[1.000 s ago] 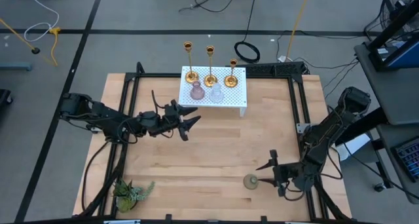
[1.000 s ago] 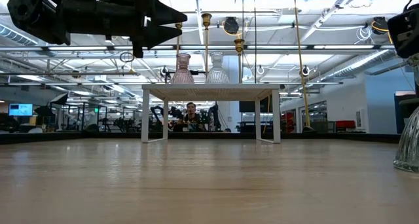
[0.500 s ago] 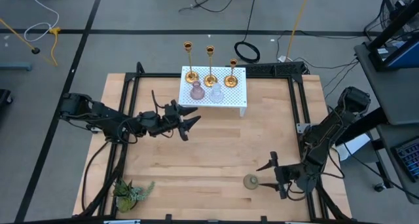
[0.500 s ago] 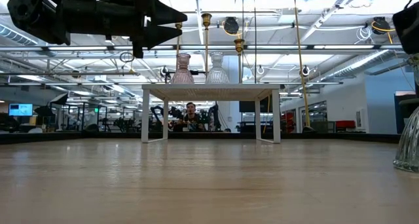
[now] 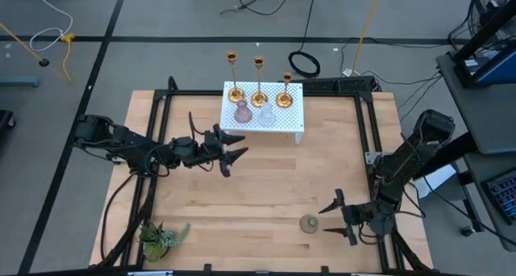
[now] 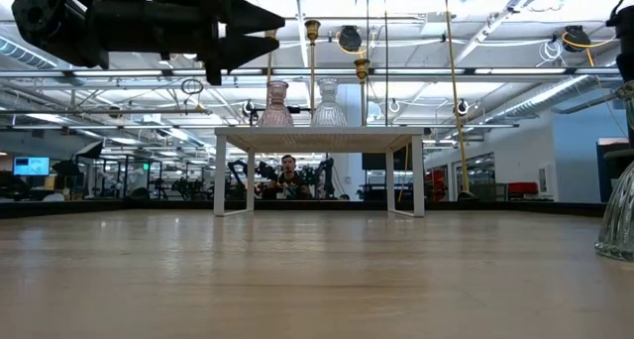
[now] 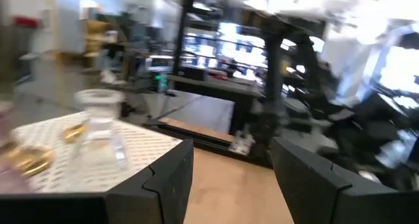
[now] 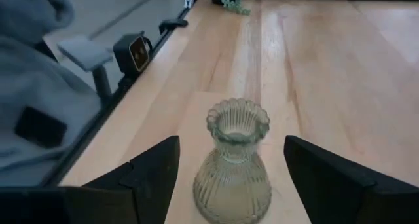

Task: Pick & Place candle stick holders
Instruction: Return to Home Position

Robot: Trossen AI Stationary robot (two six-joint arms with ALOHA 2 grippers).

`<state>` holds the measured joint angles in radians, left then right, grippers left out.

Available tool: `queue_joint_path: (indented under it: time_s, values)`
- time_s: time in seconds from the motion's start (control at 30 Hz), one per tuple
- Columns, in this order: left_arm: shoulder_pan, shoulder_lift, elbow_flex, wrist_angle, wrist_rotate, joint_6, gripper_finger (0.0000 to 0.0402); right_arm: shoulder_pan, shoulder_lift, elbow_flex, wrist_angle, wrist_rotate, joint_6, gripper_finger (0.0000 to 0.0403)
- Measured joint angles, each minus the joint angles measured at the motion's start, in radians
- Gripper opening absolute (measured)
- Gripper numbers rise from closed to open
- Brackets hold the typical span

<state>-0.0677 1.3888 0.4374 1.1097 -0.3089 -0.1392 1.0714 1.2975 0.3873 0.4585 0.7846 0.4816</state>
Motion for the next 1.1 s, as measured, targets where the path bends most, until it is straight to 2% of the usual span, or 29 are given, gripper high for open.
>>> queue_joint_path:
  time_s: [0.2,0.33,0.47,0.67,0.97,1.1]
  values:
    - [0.000,0.000,0.000,-0.065,0.149,0.186,0.0209,-0.017,0.070,-0.075,0.243,-0.001,-0.063,0.0267]
    - [0.000,0.000,0.000,-0.075,0.153,0.180,0.0209,-0.031,0.113,-0.076,0.275,-0.001,-0.116,0.0267]
    - [0.000,0.000,0.000,-0.059,0.153,0.159,0.0209,-0.050,0.154,-0.076,0.284,-0.005,-0.081,0.0267]
    - [0.000,0.000,0.000,-0.060,0.153,0.157,0.0209,-0.093,0.242,-0.076,0.422,-0.107,-0.063,0.0267]
    - [0.000,0.000,0.000,-0.059,0.153,0.157,0.0209,-0.177,0.374,-0.056,0.484,-0.110,-0.087,0.0258]
    - [0.000,0.000,0.000,-0.059,0.153,0.157,0.0209,-0.205,0.416,-0.046,0.521,-0.159,-0.106,0.0257]
